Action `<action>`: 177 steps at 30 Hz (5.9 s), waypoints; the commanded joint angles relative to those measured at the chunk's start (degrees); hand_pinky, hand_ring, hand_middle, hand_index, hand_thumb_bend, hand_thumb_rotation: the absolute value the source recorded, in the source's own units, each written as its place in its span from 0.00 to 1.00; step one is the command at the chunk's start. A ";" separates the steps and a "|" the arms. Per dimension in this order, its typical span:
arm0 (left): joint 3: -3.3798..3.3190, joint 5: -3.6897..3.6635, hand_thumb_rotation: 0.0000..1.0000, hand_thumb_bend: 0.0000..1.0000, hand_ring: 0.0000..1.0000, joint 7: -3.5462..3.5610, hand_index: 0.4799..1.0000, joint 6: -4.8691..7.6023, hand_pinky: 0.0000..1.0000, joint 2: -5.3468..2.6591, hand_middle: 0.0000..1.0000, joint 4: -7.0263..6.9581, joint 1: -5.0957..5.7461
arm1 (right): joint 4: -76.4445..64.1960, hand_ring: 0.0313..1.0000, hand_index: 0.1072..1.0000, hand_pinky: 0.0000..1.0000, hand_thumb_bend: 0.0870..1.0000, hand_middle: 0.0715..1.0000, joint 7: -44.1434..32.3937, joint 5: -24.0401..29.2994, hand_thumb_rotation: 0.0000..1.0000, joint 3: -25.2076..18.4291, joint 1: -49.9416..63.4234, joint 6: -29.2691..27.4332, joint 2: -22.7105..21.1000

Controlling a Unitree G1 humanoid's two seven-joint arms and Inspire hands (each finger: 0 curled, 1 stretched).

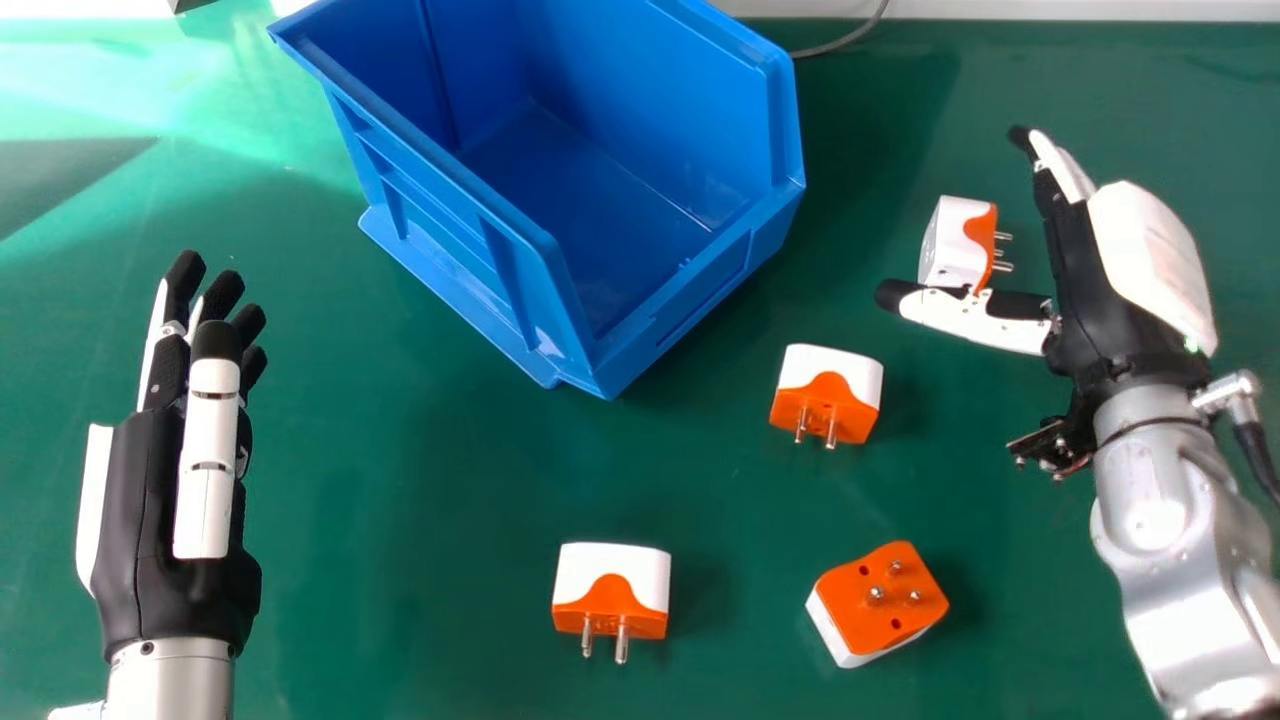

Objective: Pick all objects and put in blue box

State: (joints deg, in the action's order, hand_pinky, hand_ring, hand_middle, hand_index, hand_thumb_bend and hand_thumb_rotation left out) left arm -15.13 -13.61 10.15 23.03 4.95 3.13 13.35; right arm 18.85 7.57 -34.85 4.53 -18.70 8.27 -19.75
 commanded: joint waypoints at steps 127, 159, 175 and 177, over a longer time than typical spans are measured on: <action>-1.24 -1.65 0.88 0.45 0.94 1.72 0.94 -0.42 0.97 0.14 0.95 -4.94 4.69 | 49.84 0.84 0.84 0.73 0.60 0.88 -5.33 -6.83 0.38 27.21 -40.08 1.36 -2.81; -1.68 -2.08 0.87 0.45 0.92 1.94 0.87 0.12 0.94 0.41 0.93 -6.51 6.82 | 51.60 0.49 0.58 0.41 0.51 0.55 8.45 -5.79 0.12 25.14 -36.93 -3.85 -1.57; -2.00 -1.89 0.87 0.46 0.93 2.00 0.85 -0.48 0.94 1.06 0.93 -7.10 6.92 | 51.95 0.43 0.52 0.34 0.46 0.49 10.17 -5.31 0.03 24.07 -37.36 -7.05 -2.32; -2.07 -1.86 0.87 0.46 0.93 2.13 0.85 -0.43 0.94 1.22 0.93 -7.05 6.94 | 51.97 0.43 0.52 0.34 0.46 0.49 10.18 -5.19 0.03 23.91 -37.43 -6.90 -2.23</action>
State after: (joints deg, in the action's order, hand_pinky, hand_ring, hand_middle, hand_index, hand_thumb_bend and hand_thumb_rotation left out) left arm -16.62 -15.73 12.08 21.92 5.49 -2.68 19.70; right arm 71.42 16.73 -40.30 29.03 -55.05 1.56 -20.76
